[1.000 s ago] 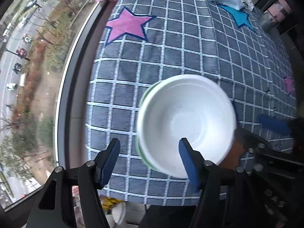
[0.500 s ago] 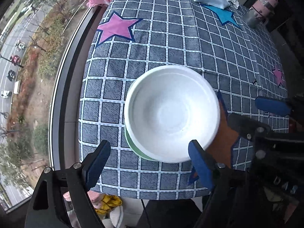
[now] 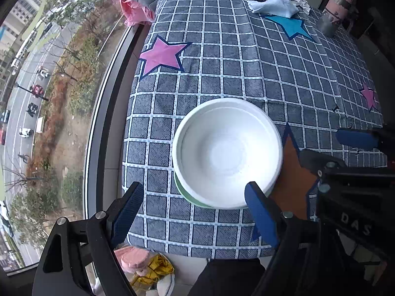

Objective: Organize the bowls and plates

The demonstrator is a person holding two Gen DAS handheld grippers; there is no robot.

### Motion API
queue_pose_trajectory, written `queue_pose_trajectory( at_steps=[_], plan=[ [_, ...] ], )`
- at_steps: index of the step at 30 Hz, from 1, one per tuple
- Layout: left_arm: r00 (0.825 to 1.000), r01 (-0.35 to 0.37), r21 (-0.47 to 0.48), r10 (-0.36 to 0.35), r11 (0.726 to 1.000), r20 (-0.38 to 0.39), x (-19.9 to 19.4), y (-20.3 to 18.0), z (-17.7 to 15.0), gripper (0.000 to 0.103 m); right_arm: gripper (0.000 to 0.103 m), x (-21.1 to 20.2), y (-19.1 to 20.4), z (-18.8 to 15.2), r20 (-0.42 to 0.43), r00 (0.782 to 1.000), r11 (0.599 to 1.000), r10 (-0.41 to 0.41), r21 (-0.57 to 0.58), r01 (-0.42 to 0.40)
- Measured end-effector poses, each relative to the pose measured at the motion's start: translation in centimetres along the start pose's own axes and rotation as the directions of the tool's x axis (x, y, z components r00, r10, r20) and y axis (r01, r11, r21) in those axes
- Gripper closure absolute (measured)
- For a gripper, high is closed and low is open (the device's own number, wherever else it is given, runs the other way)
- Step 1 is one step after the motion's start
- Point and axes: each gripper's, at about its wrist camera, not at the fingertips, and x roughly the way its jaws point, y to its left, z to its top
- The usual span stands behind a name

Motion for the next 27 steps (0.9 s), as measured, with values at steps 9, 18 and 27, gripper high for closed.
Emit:
queue_pose_trajectory(
  at_steps=[9, 18, 27],
  plan=[
    [0.997, 0.072, -0.076, -0.072, 0.994, 0.005, -1.6, 1.4, -0.4, 0.017, 0.042, -0.3, -0.7, -0.1, 0.006, 1.000, 1.000, -0.011, 0.012, 0.011],
    [0.994, 0.101, -0.144, -0.106, 0.984, -0.029, -1.5, 2.7, -0.5, 0.017, 0.042, -0.3, -0.2, -0.3, 0.014, 1.000, 1.000, -0.021, -0.009, 0.021],
    [0.994, 0.104, -0.117, -0.106, 0.988, -0.016, -1.7, 2.1, -0.2, 0.017, 0.042, -0.2, 0.0, -0.3, 0.013, 1.000, 1.000, -0.021, -0.020, 0.022]
  ],
)
